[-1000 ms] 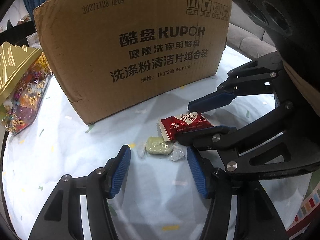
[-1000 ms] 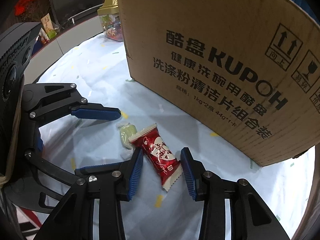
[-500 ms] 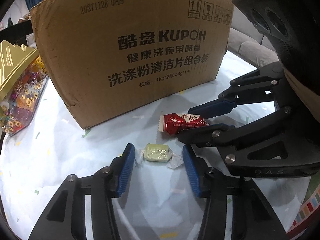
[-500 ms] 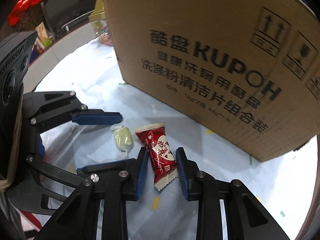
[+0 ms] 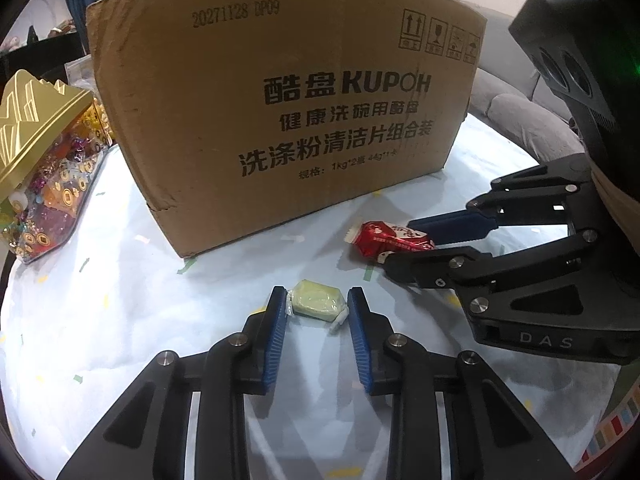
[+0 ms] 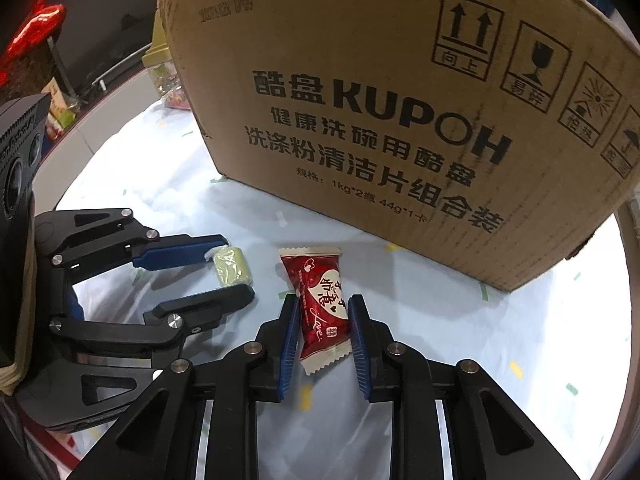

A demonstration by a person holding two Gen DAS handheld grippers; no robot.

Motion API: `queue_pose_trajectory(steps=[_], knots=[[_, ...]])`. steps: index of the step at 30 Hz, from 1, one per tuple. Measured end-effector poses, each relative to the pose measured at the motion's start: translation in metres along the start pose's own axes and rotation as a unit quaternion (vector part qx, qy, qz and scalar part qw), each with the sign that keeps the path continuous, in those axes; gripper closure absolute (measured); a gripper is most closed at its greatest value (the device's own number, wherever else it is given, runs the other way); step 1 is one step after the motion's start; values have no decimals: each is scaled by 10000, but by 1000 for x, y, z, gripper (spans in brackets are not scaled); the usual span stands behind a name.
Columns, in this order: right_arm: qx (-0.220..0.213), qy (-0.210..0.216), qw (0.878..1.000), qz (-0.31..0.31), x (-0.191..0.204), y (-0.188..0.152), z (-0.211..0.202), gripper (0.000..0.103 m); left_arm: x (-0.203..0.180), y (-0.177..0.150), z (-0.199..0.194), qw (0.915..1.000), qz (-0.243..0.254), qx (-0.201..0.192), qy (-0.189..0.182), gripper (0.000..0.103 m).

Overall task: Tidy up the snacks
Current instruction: 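Lift both candies and carry them over the box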

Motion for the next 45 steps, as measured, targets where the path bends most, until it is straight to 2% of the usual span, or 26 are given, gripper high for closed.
queue_pose_trajectory(steps=[4, 17, 32, 45], knots=[[49, -106, 9999, 117, 2, 0, -3, 78, -11, 3, -5, 10000, -30, -33, 88, 72], [-50, -394, 9985, 386, 6, 4, -40, 78, -6, 13, -40, 9983, -250, -218, 479, 72], [-456, -654, 9944, 695, 0, 19, -100, 78, -27, 35, -87, 9918, -646, -556, 949, 72], [-710, -683, 9902, 989, -15, 31, -139, 78, -46, 64, -121, 9880, -587, -866, 1140, 72]])
Point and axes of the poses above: each gripper's, at about its wrist camera, not at the fingertips, and z roughly the way its jaws point, x to its left, y to its top, the point moved 2 cm from there along z, roughly the way its jaws point, and after that the axes turned 15 degrees about -y, right-handed, at the moved point
